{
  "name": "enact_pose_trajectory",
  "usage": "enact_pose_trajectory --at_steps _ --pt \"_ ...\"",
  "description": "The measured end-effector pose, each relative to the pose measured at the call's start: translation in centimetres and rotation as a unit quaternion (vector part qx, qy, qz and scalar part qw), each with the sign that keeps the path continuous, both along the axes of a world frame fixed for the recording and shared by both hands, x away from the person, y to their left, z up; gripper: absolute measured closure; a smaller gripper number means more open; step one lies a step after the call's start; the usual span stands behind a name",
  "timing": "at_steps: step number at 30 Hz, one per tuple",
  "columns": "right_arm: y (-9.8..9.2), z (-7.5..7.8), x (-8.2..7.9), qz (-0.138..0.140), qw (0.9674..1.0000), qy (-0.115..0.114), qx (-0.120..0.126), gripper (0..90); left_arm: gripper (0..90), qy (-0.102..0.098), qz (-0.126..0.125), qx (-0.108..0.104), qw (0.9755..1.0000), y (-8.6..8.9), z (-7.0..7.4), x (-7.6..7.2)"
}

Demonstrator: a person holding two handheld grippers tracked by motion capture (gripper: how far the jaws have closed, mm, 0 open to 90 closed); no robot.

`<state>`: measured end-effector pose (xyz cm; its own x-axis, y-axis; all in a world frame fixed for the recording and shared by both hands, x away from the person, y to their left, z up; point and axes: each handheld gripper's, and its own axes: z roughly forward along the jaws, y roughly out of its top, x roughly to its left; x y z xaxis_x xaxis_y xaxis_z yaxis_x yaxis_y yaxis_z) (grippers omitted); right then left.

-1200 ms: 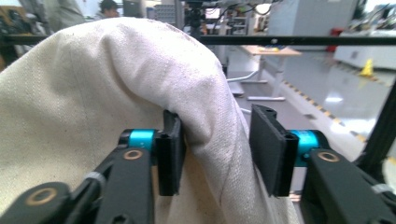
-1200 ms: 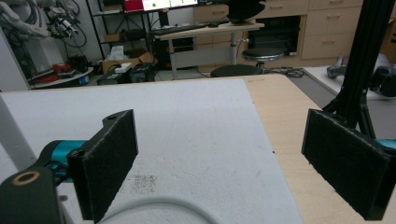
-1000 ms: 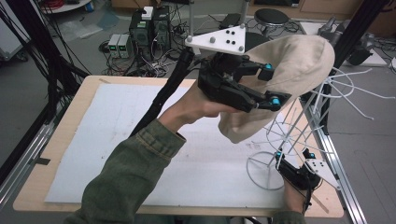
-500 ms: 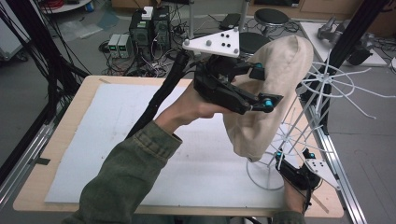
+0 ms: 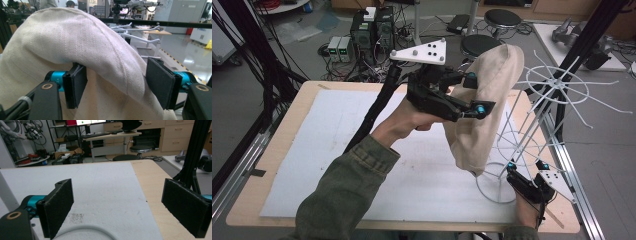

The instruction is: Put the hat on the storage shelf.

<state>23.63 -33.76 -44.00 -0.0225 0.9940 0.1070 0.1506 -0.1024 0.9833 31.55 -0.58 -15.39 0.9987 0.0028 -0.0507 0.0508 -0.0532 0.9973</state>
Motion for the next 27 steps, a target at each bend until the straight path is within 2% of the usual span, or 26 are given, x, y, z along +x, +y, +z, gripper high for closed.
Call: enact_pose_trajectory --at_steps 6,7,11,14,18,19,22,26,27 --pt "0.0 0.0 -0.1 0.0 1.0 0.002 0.003 9.4 32.1 0.002 0.006 -0.009 0.9999 0.7 0.0 0.1" --pt "0.0 0.0 0.0 0.0 1.0 0.0 0.0 9.4 32.1 0.003 0.009 -0.018 0.9998 1.0 -0.1 0.1" --pt "0.0 0.0 -0.1 0.0 1.0 0.001 0.0 9.4 31.9 0.007 0.015 -0.029 0.9994 1.6 -0.3 0.2" --pt "0.0 0.0 -0.1 0.001 1.0 0.006 0.001 9.4 31.8 0.018 0.027 -0.048 0.9983 2.6 -0.6 0.6" --pt "0.1 0.0 -0.2 0.001 0.9999 0.011 0.01 9.4 31.8 0.023 0.034 -0.054 0.9977 3.4 -0.9 0.8" --pt "0.0 0.0 -0.1 0.0 1.0 0.004 -0.003 9.4 31.8 0.023 0.034 -0.054 0.9977 3.4 -0.9 0.8" --pt "0.0 0.0 -0.1 0.0 1.0 0.004 -0.002 9.4 31.9 0.024 0.041 -0.058 0.9971 4.0 -1.3 0.8" --pt "0.0 0.0 -0.1 -0.001 1.0 0.003 -0.004 9.4 31.9 0.021 0.063 -0.067 0.9955 4.8 -1.9 0.9" --pt "0.0 0.0 -0.1 -0.003 1.0 0.005 -0.002 9.4 31.9 0.025 0.073 -0.076 0.9941 5.3 -2.2 1.0"
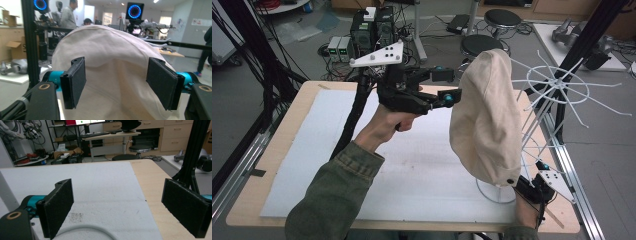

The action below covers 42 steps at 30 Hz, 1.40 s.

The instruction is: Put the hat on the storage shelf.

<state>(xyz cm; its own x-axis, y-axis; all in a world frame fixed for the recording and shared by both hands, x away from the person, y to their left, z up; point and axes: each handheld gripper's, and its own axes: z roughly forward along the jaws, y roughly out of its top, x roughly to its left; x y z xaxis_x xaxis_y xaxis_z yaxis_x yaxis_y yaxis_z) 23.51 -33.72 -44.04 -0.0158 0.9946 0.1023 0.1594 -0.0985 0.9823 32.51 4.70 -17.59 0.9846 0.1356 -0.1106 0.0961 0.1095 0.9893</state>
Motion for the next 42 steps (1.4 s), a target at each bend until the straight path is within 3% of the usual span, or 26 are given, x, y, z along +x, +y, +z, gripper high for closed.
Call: enact_pose_trajectory --at_steps 9,12,13,17,19,25,37,42 --pt "0.0 -0.1 0.0 0.002 1.0 0.001 -0.003 9.4 31.9 -0.009 0.056 -0.005 0.9984 2.4 -1.4 -0.4" --pt "-0.1 -0.1 0.0 0.001 1.0 0.0 -0.005 9.4 31.7 -0.015 0.089 -0.002 0.9959 3.9 -2.6 -0.7" --pt "-0.1 -0.1 0.0 0.001 1.0 0.0 -0.005 9.4 31.5 -0.015 0.089 -0.002 0.9959 3.9 -2.6 -0.7" --pt "0.0 -0.1 0.0 0.001 1.0 0.001 -0.005 9.4 30.1 -0.01 0.117 -0.004 0.9931 5.6 -4.0 -0.8" --pt "0.0 -0.1 0.0 0.002 1.0 0.002 -0.003 9.4 29.6 0.002 0.136 -0.008 0.9907 6.9 -5.0 -0.5" --pt "0.0 -0.1 0.0 0.0 1.0 0.002 -0.004 9.4 29.5 0.024 0.156 -0.021 0.9873 8.9 -6.7 -0.2" --pt "0.0 -0.1 0.0 -0.002 1.0 0.001 -0.004 9.4 29.4 0.044 0.167 -0.021 0.9848 12.1 -10.0 -1.0" --pt "0.0 -0.1 0.0 -0.003 1.0 0.001 -0.005 9.4 29.4 0.049 0.179 -0.02 0.9824 13.4 -11.3 -1.6"
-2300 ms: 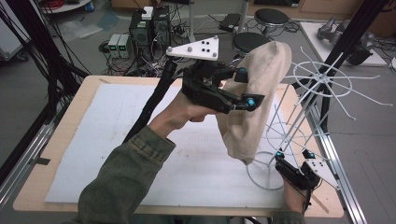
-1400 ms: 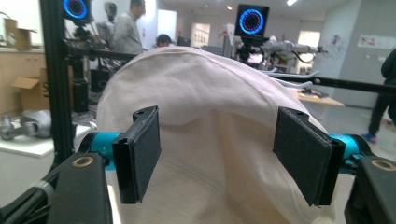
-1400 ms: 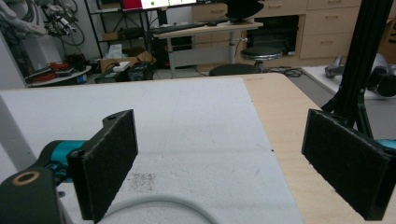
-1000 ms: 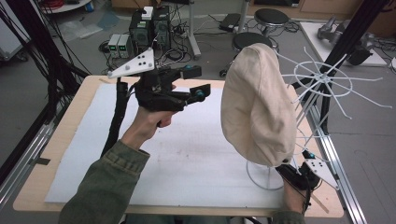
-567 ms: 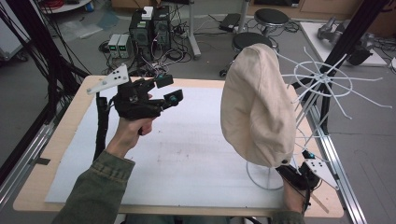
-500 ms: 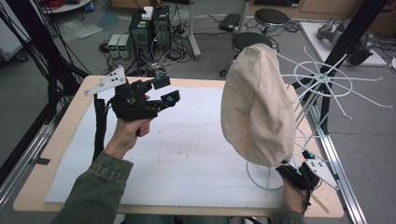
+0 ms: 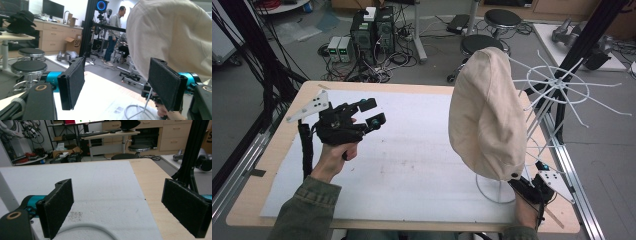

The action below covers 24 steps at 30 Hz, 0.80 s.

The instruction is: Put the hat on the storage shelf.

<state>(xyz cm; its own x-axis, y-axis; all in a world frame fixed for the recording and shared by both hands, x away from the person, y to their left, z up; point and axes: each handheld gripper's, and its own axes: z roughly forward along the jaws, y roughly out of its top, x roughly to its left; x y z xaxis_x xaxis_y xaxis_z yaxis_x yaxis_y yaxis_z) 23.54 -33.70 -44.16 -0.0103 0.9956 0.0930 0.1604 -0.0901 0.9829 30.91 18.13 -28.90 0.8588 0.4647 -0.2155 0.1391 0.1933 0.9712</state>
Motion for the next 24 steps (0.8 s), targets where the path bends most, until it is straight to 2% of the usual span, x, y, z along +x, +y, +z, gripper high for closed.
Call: enact_pose_trajectory --at_steps 8,14,16,20,24 --pt "0.0 -0.1 0.0 -0.001 1.0 0.002 0.001 9.4 29.5 0.018 0.023 0.004 0.9996 2.4 -2.3 -0.8" --pt "0.0 -0.1 0.0 -0.001 1.0 0.002 0.001 9.4 29.3 0.022 0.01 -0.012 0.9996 4.6 -4.0 -1.6" --pt "0.1 -0.1 -0.1 -0.001 1.0 0.003 0.004 9.4 29.3 0.025 0.015 -0.013 0.9995 5.2 -4.6 -1.9" --pt "0.1 -0.1 -0.1 -0.002 1.0 0.004 0.003 9.4 29.3 0.037 0.037 0.0 0.9986 6.5 -6.2 -2.6" --pt "0.1 -0.1 -0.1 -0.004 1.0 0.004 0.004 9.4 29.3 0.046 0.058 0.0 0.9973 7.7 -7.5 -3.1"
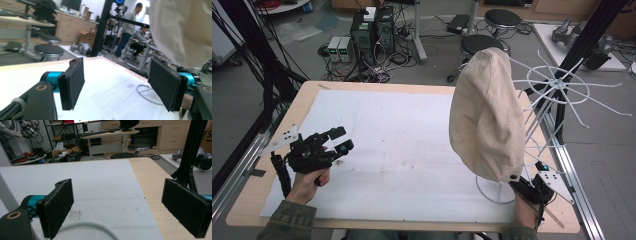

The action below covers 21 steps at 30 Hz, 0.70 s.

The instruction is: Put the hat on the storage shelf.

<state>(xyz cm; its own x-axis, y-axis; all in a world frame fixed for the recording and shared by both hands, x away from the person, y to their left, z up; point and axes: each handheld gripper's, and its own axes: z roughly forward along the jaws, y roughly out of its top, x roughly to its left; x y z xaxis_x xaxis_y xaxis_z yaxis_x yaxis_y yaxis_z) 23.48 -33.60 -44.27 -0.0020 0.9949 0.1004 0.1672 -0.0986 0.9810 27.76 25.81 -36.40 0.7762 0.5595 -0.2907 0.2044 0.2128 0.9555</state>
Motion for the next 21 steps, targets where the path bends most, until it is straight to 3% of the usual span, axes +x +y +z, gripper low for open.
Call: enact_pose_trajectory --at_steps 5,11,15,16,17,18,20,21 --pt "0.0 0.0 0.0 -0.002 1.0 -0.002 -0.004 9.4 30.0 0.0 0.024 0.003 0.9997 1.4 -1.5 -0.9" --pt "0.1 0.0 0.0 -0.003 1.0 0.001 -0.006 9.4 29.8 0.013 0.046 0.023 0.9986 2.9 -3.1 -2.0" --pt "0.1 0.0 -0.1 -0.004 1.0 0.001 -0.007 9.4 29.8 0.023 0.082 0.031 0.9959 4.0 -4.4 -2.5" --pt "0.1 0.0 -0.1 -0.006 1.0 0.0 -0.006 9.4 29.6 0.024 0.096 0.031 0.9946 4.3 -4.7 -2.7" --pt "0.1 0.0 -0.1 -0.006 1.0 -0.001 -0.007 9.4 29.6 0.019 0.129 0.038 0.9907 4.8 -5.0 -2.9" --pt "0.1 0.0 -0.1 -0.006 1.0 -0.001 -0.007 9.4 29.3 0.019 0.129 0.038 0.9907 4.8 -5.0 -2.9" --pt "0.1 0.0 -0.1 -0.008 0.9999 -0.003 -0.011 9.4 29.0 0.011 0.176 0.042 0.9835 5.2 -5.2 -3.2" --pt "0.2 -0.1 -0.1 -0.01 0.9999 -0.003 -0.012 9.4 28.8 0.007 0.211 0.046 0.9764 5.5 -5.4 -3.5"
